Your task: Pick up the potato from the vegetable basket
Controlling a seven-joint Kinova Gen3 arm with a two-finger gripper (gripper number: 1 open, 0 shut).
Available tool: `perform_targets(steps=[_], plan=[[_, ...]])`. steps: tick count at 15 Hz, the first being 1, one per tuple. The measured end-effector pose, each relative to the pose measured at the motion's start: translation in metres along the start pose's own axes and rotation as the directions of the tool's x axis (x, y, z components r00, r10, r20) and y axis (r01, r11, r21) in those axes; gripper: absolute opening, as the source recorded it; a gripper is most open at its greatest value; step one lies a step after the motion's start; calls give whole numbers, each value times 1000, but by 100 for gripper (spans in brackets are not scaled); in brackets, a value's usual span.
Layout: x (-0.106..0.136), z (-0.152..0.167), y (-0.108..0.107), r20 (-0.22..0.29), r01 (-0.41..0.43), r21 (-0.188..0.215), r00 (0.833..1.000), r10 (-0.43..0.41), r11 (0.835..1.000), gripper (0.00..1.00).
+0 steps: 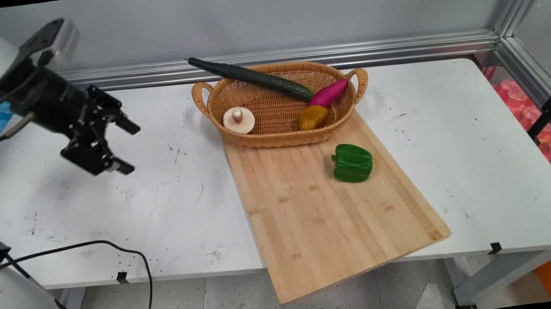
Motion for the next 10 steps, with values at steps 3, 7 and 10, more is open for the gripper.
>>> perform_targets(steps=[3, 7, 10], plan=[[18, 7, -10, -37, 66, 16, 997, -66, 998, 100], [54, 23, -26, -84, 146, 28, 986, -144, 989, 100], [86, 37, -38, -112, 198, 33, 975, -193, 980, 100]])
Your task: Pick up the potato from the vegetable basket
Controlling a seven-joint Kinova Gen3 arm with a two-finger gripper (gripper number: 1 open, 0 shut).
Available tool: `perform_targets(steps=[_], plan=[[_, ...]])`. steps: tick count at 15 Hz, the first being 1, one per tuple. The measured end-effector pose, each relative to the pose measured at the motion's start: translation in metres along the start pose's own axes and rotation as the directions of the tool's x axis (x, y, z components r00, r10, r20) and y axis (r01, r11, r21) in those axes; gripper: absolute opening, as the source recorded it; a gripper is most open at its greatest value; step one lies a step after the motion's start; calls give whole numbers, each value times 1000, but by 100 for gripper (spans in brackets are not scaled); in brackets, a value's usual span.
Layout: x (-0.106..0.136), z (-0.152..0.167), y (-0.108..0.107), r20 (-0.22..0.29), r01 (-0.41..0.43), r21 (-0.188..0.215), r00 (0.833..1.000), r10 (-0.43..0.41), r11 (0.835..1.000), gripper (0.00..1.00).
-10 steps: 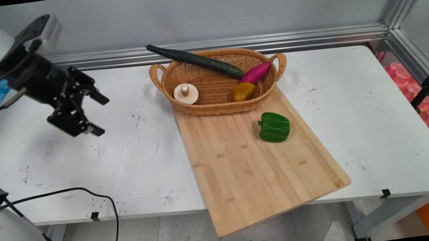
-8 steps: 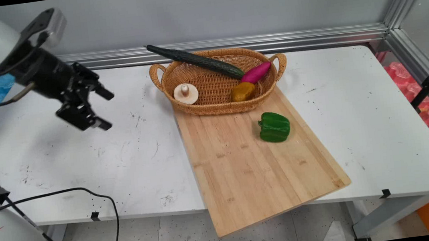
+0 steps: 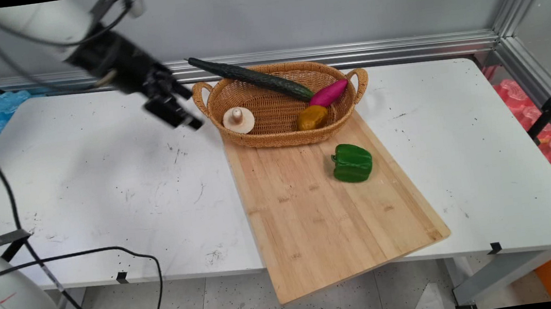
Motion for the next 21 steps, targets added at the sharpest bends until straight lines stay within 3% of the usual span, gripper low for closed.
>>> perform_targets(steps=[4, 8, 13, 21], plan=[[46, 33, -9, -16, 75, 30, 997, -75, 997, 100], [78, 63, -14, -22, 147, 51, 989, -146, 988, 100], [118, 115, -19, -16, 273, 89, 962, -273, 958, 100], [150, 186, -19, 32, 394, 120, 916, -401, 911, 100]])
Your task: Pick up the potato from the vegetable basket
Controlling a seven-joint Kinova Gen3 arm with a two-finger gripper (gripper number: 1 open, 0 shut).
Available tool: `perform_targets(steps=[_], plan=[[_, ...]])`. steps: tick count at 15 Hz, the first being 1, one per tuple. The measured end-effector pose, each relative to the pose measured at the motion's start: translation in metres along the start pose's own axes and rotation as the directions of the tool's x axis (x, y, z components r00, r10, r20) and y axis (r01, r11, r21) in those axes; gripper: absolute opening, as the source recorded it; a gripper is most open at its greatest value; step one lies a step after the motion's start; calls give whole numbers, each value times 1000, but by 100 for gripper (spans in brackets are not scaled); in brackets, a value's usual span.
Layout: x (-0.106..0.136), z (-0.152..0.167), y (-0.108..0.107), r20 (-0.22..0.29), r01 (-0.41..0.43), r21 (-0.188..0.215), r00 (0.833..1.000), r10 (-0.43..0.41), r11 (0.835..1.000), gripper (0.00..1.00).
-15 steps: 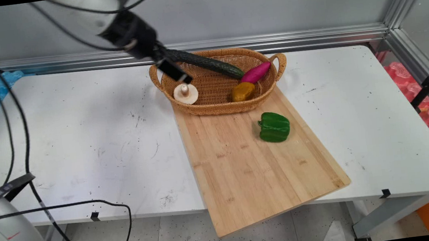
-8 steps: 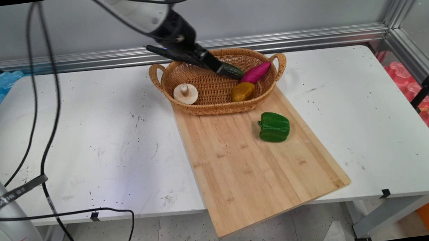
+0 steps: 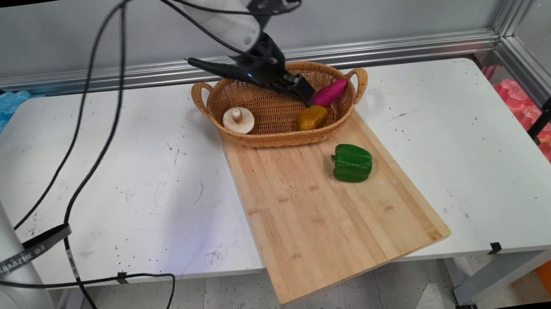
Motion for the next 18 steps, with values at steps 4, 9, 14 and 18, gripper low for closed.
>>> perform_targets(steps=[4, 9, 14, 18], plan=[[11, 36, 8, 39, 45, 10, 998, -45, 999, 100], [19, 65, 10, 74, 70, 24, 995, -71, 997, 100], [22, 80, 9, 96, 76, 34, 992, -79, 997, 100], [23, 87, 7, 104, 71, 38, 992, -75, 997, 0]])
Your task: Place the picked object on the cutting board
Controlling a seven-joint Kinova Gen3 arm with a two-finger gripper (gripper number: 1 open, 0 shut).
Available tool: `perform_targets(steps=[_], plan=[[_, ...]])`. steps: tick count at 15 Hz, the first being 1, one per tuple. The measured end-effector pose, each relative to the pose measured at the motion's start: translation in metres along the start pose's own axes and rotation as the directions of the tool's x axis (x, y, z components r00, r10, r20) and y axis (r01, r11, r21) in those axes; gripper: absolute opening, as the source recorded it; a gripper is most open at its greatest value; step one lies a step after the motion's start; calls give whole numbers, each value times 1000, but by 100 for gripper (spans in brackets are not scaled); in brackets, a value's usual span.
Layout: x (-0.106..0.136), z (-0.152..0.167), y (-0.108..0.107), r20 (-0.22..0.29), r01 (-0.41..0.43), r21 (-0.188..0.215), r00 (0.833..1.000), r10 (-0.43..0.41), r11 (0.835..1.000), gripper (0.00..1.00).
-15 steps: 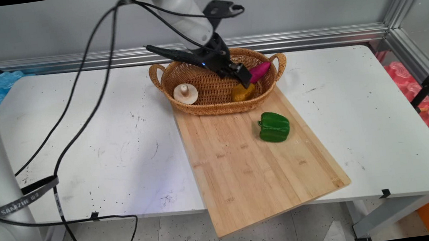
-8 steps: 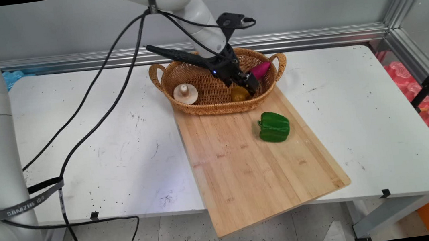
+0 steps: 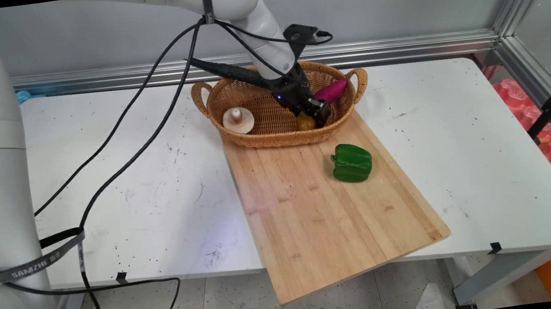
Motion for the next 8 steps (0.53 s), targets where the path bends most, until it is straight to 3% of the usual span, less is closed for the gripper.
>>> perform_targets(steps=[8], plan=[[5, -21, -6, -28, -58, -3, 998, 58, 998, 0]])
